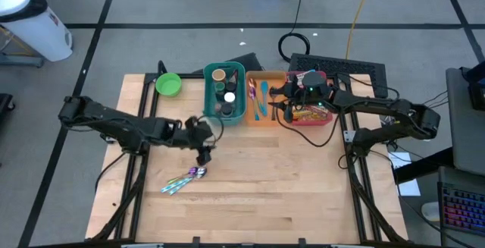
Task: Pick & Place Food Item
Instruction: Put the purple spoon into the orange bin
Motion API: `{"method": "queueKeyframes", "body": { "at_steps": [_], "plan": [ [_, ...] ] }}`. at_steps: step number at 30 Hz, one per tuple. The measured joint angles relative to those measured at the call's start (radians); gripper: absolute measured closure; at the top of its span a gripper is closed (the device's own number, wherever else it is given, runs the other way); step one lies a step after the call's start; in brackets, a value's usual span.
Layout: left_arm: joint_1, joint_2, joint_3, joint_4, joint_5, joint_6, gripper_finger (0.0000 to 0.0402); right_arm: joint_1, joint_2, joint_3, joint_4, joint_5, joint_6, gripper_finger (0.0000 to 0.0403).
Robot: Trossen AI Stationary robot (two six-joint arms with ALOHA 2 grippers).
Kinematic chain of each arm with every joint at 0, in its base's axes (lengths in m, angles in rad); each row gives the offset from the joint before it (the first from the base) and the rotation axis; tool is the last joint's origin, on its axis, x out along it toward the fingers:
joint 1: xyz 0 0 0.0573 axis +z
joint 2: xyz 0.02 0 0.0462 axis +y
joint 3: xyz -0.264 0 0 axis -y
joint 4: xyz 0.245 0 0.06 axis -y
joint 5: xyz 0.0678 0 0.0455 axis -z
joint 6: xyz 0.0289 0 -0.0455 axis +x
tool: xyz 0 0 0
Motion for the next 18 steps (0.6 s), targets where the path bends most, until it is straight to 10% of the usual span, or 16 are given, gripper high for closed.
{"method": "queueKeyframes", "body": {
  "at_steps": [7,18],
  "plan": [
    [-0.156,0.052,-0.079,-0.037,0.158,-0.254,0.0149,0.016,-0.002,0.0,-0.004,-0.001,0.003,0.0207],
    [-0.267,0.058,-0.21,-0.084,0.102,-0.515,0.0149,0.055,-0.002,0.0,0.001,-0.002,-0.023,0.0207]
  ]
}}
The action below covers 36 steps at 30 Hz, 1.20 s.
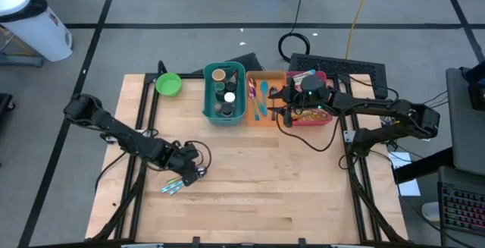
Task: Pick & Place Food Item
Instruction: Put the purple spoon into the orange bin
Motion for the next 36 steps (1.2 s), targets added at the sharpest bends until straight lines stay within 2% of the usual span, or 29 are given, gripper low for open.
{"method": "queueKeyframes", "body": {
  "at_steps": [6,13,21,30,36],
  "plan": [
    [-0.01,0.0,-0.089,0.093,-0.004,0.02,0.016,0.0,0.0,0.0,0.0,0.0,0.005,0.0207],
    [-0.011,-0.004,-0.163,0.217,-0.026,0.096,0.0233,0.0,0.0,0.0,-0.001,0.0,0.005,0.0206],
    [-0.01,-0.002,-0.164,0.187,-0.074,0.126,0.0306,0.0,0.0,0.0,-0.001,0.0,0.001,0.0207],
    [0.037,0.0,-0.166,0.124,-0.2,0.13,0.0334,0.0,0.0,0.0,-0.001,0.0,0.0,0.0207],
    [0.079,0.0,-0.166,0.118,-0.216,0.153,0.0357,0.0,0.0,0.001,-0.001,0.0,0.0,0.0206]
  ]
}}
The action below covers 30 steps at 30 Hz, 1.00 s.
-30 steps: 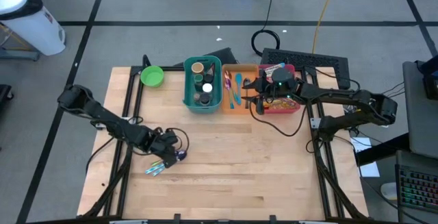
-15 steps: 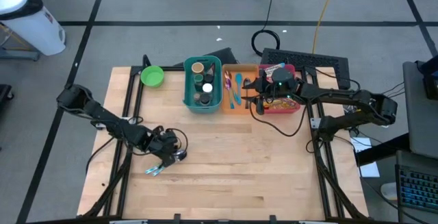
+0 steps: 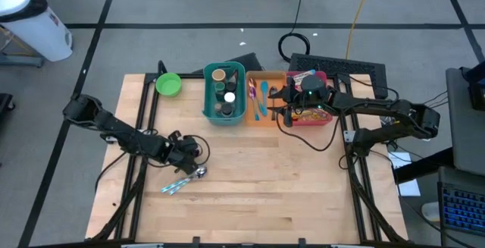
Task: Pick & Place Food Item
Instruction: Put the purple spoon into the orange bin
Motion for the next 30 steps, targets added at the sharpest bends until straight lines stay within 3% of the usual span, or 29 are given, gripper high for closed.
{"method": "queueKeyframes", "body": {
  "at_steps": [6,16,30],
  "plan": [
    [0.032,0.0,0.0,0.0,-0.004,-0.029,0.0367,0.0,0.0,0.0,0.0,0.0,0.0,0.0207],
    [0.067,0.0,-0.001,0.02,0.011,-0.044,0.0316,0.0,0.0,0.0,0.0,0.0,0.0,0.0207],
    [0.077,0.001,-0.001,0.089,-0.005,-0.024,0.0314,0.0,0.0,0.0,0.0,0.0,0.0,0.0207]
  ]
}}
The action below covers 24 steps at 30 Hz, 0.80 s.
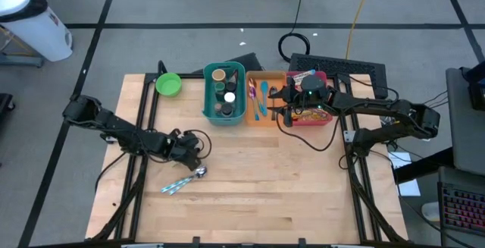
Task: Pick & Place Food Item
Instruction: Put the purple spoon into the orange bin
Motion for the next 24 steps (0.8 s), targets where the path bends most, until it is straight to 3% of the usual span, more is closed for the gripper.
{"method": "queueKeyframes", "body": {
  "at_steps": [6,12,16,20,24],
  "plan": [
    [0.018,0.0,0.007,0.135,0.017,0.073,0.0313,0.0,0.0,0.0,0.0,0.0,0.006,0.0206],
    [0.03,-0.007,0.046,0.131,0.009,0.162,0.0313,0.0,0.0,0.0,0.0,0.0,0.007,0.0206],
    [0.068,-0.043,0.082,0.037,0.118,0.15,0.0308,0.0,0.0,0.0,-0.001,0.0,0.007,0.0206],
    [0.122,-0.063,0.106,-0.017,0.159,0.144,0.0267,0.0,0.0,0.0,0.0,0.0,0.006,0.0206],
    [0.174,-0.07,0.107,-0.041,0.216,0.198,0.0195,0.0,0.0,0.0,0.0,0.0,0.003,0.0206]
  ]
}}
